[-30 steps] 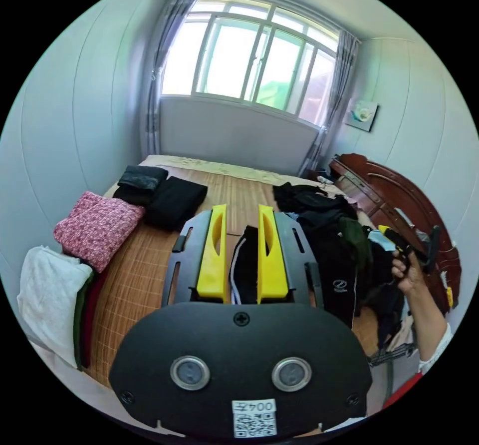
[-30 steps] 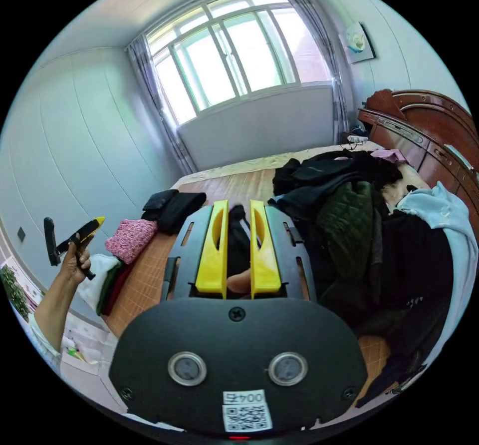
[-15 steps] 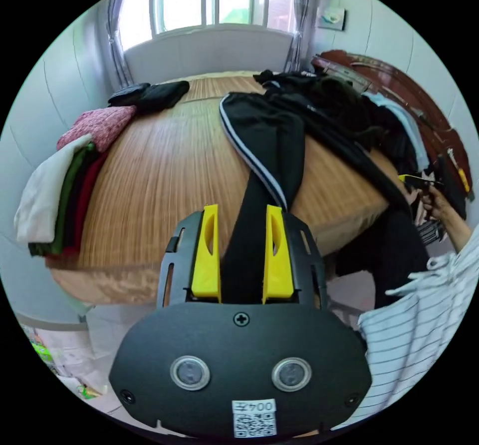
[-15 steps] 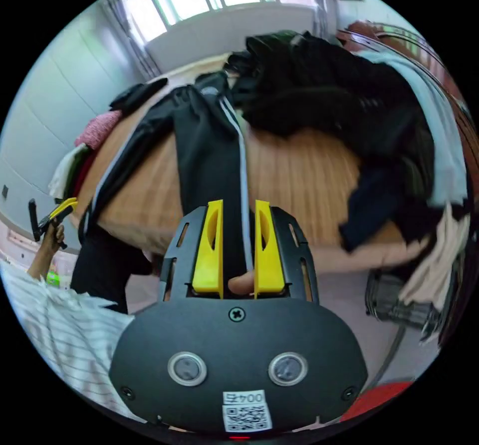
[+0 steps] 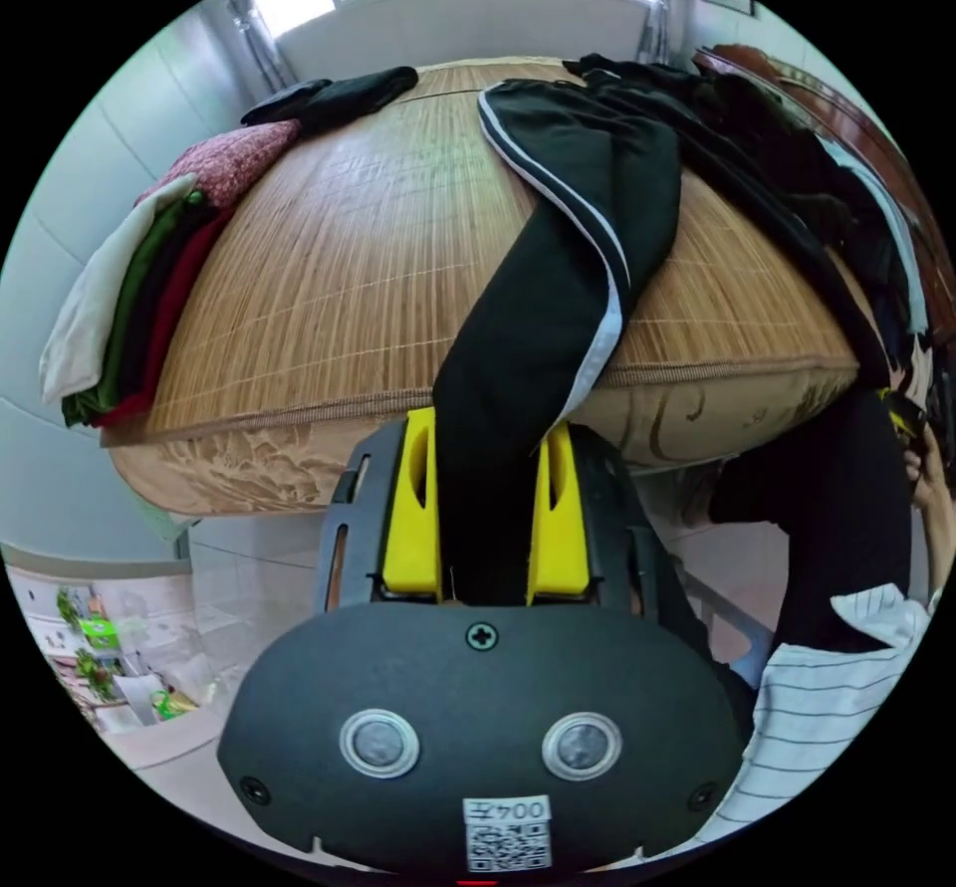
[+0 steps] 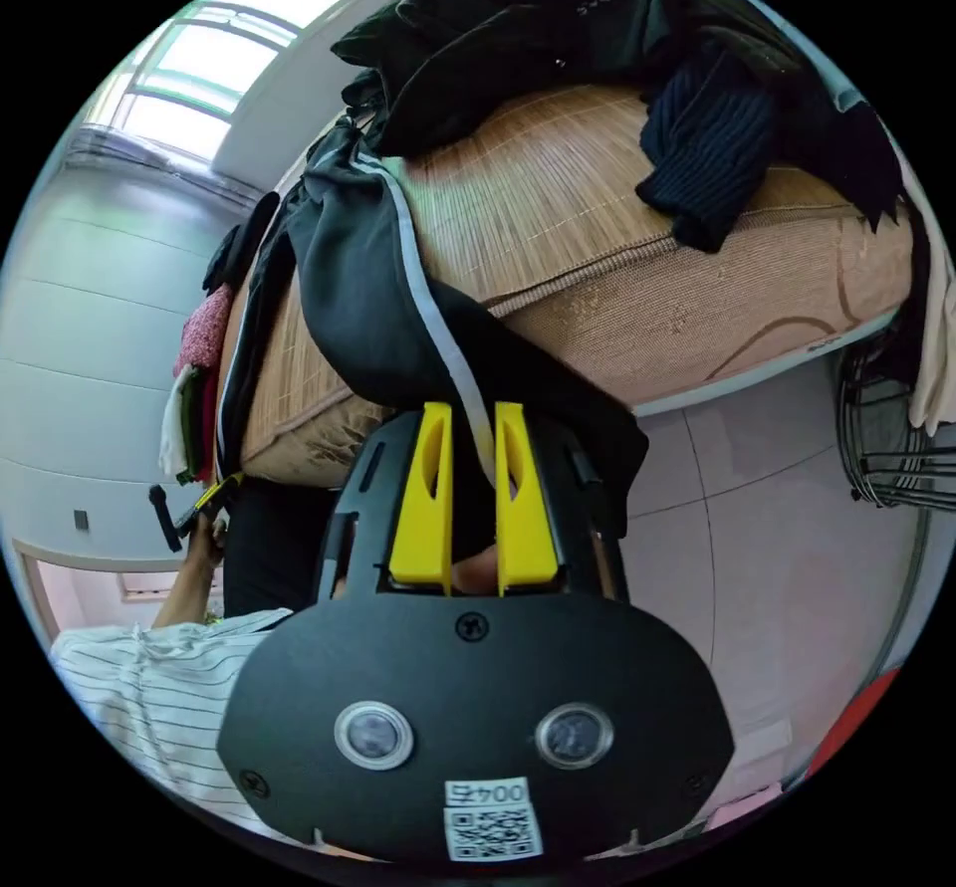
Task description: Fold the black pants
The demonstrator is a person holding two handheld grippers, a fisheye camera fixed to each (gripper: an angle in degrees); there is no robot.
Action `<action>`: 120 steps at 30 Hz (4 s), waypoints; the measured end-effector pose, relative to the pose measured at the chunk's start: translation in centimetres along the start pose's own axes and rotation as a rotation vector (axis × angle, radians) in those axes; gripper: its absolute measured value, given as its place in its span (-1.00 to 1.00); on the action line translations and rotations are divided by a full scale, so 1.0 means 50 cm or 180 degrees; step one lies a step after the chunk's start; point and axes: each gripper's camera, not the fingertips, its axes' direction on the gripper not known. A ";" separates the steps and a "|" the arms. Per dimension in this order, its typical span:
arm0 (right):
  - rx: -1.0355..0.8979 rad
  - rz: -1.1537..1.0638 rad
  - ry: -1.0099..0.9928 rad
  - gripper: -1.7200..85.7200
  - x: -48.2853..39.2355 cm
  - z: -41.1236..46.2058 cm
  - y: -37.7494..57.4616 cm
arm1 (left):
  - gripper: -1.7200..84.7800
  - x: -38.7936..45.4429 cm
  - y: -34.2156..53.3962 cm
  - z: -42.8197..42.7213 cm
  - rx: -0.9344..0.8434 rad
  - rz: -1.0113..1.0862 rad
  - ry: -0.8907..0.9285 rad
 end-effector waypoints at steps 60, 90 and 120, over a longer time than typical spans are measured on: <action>0.0677 -0.1900 0.0951 -0.81 -0.647 0.361 0.029 | -0.46 -0.385 -0.104 -0.396 0.0492 0.0606 -0.0002; -0.0396 -0.1530 0.1026 -0.94 -0.663 0.565 0.126 | -0.68 -0.828 -0.460 -0.064 -0.0013 0.0547 -0.1671; -0.0225 -0.1389 0.1730 -0.85 -0.308 0.312 -0.089 | -0.74 -0.799 -0.169 -0.116 -0.0044 0.0109 -0.1237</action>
